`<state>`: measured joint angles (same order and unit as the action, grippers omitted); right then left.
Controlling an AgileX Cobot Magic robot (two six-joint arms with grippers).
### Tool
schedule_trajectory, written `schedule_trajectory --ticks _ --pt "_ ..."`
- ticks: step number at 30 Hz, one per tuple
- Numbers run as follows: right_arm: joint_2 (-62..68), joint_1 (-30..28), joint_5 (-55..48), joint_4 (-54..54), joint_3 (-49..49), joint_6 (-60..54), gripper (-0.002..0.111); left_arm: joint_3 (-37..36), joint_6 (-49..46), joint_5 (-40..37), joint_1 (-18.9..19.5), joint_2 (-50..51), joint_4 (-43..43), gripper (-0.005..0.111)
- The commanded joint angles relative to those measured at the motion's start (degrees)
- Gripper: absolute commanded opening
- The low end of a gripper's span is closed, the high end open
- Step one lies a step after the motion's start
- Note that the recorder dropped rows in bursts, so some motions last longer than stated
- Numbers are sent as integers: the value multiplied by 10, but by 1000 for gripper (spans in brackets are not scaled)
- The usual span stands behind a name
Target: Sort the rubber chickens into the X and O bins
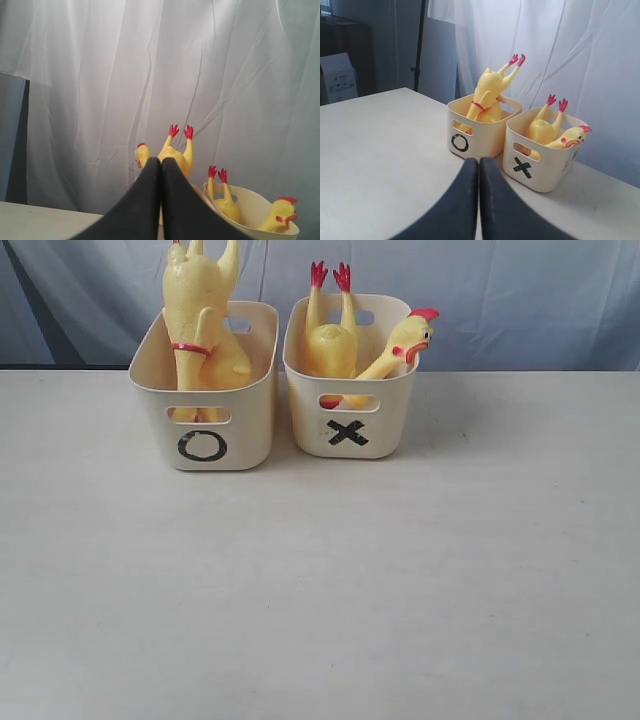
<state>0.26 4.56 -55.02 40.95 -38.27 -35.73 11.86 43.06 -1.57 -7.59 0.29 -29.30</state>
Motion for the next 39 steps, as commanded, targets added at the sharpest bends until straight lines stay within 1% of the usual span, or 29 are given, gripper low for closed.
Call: schedule_trajectory --ticks 1,8,30,32,35,37,39 --pt "-3 15 -1 9 2 0 1 0 2 2 14 -3 -2 0" --pt "-3 23 -1 9 2 0 1 0 2 2 64 -3 -2 0" --pt "-3 23 0 9 2 0 1 -1 2 -1 67 -3 4 0" --pt "-3 23 5 0 2 0 1 -1 2 3 67 -3 56 0" --pt "-3 23 36 -63 2 0 1 -1 2 3 67 -3 161 0" --pt "-3 23 64 -115 2 0 1 -1 2 3 67 -3 182 0" --pt "-3 23 101 -180 2 0 1 -1 2 3 67 -3 182 0"
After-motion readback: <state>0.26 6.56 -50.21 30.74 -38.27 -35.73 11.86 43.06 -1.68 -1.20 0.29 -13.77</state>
